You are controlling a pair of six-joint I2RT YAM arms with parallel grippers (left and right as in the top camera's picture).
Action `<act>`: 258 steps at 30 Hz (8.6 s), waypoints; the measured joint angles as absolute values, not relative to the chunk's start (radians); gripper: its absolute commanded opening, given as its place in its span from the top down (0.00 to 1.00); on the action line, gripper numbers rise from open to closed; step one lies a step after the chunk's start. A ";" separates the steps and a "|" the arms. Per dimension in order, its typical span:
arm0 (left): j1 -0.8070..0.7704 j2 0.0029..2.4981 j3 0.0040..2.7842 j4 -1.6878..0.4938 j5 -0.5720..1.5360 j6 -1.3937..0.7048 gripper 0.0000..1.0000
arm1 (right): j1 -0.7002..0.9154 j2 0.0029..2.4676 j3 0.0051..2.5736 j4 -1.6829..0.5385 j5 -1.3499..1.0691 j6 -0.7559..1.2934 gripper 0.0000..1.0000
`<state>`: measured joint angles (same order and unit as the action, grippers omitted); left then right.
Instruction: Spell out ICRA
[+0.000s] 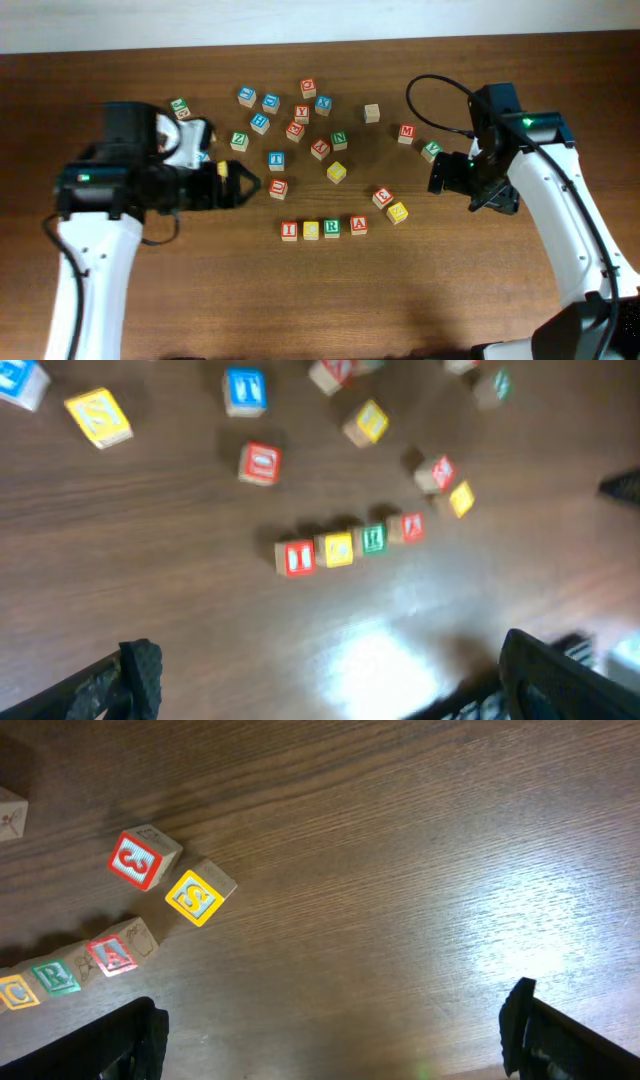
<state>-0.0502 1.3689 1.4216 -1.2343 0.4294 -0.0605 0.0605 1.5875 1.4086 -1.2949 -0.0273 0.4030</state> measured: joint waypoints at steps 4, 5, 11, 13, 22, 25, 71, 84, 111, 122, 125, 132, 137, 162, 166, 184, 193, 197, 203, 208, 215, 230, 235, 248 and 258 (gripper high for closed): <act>-0.168 1.391 1.422 -1.259 0.258 -0.075 0.01 | 0.060 1.588 1.408 -1.296 -0.028 0.403 0.02; -0.176 1.402 1.422 -1.261 0.234 -0.093 0.01 | 0.060 1.588 1.408 -1.296 -0.028 0.403 0.02; -0.179 1.511 1.422 -1.292 0.161 -0.144 0.34 | 0.060 1.588 1.408 -1.296 -0.036 0.403 0.30; -0.179 1.549 1.422 -1.295 0.155 -0.153 0.53 | 0.060 1.588 1.408 -1.296 -0.062 0.401 0.56; -0.191 1.765 1.421 -1.280 0.141 -0.158 1.00 | 0.102 1.589 1.377 -1.207 -0.098 0.393 0.96; -0.228 1.825 1.412 -1.245 0.141 -0.158 1.00 | 0.199 1.608 1.291 -1.068 -0.098 0.393 0.96; -0.276 1.986 1.313 -1.076 0.190 -0.178 1.00 | 0.369 1.739 1.037 -0.675 -0.194 0.419 0.96; -0.326 1.987 1.303 -1.033 0.255 -0.207 1.00 | 0.369 1.788 1.037 -0.643 -0.236 0.420 0.96; -0.369 1.987 1.245 -0.951 0.304 -0.207 1.00 | 0.414 1.827 1.037 -0.571 -0.326 0.420 0.96; -0.368 1.986 1.245 -0.934 0.303 -0.207 1.00 | 0.440 1.828 1.037 -0.558 -0.319 0.446 0.96; -0.368 1.986 1.245 -0.930 0.303 -0.207 1.00 | 0.440 1.828 1.037 -0.558 -0.319 0.446 0.96; -0.368 1.986 1.245 -0.926 0.297 -0.207 1.00 | 0.442 1.828 1.037 -0.564 -0.309 0.502 0.96; -0.368 1.986 1.245 -0.926 0.295 -0.207 1.00 | 0.443 1.828 1.038 -0.570 -0.308 0.506 0.96; -0.366 1.917 1.317 -1.208 0.308 -0.206 1.00 | 0.455 1.842 1.360 -1.080 -0.124 0.490 0.96; -0.416 1.917 1.309 -1.165 0.308 -0.248 1.00 | 0.444 1.841 1.456 -1.156 -0.113 0.458 0.96; -0.661 1.917 1.298 -1.076 0.030 -0.495 1.00 | 0.166 1.841 1.489 -1.272 -0.121 0.279 0.96; -0.660 1.917 1.298 -1.051 -0.035 -0.548 1.00 | 0.166 1.841 1.489 -1.273 -0.121 0.276 0.96; -0.660 1.917 1.298 -1.050 -0.035 -0.548 1.00 | 0.166 1.841 1.489 -1.276 -0.121 0.276 0.96; -0.660 1.917 1.298 -1.050 -0.058 -0.551 1.00 | 0.166 1.841 1.489 -1.279 -0.121 0.276 0.96; -0.660 1.917 1.298 -1.042 -0.061 -0.551 1.00 | 0.166 1.841 1.489 -1.279 -0.121 0.276 0.96; -0.660 1.917 1.298 -1.029 -0.061 -0.551 1.00 | 0.166 1.841 1.489 -1.279 -0.121 0.276 0.96; -0.622 1.904 1.298 -1.029 -0.033 -0.546 1.00 | 0.166 1.841 1.489 -1.279 -0.121 0.276 0.96; -0.532 1.742 1.321 -1.019 -0.042 -0.525 1.00 | 0.166 1.841 1.489 -1.279 -0.133 0.276 0.96; -0.449 1.878 1.318 -0.882 0.007 -0.467 1.00 | 0.166 1.841 1.489 -1.277 -0.144 0.276 0.96; -0.449 1.946 1.318 -0.895 0.057 -0.467 1.00 | 0.166 1.841 1.489 -1.275 -0.147 0.276 0.96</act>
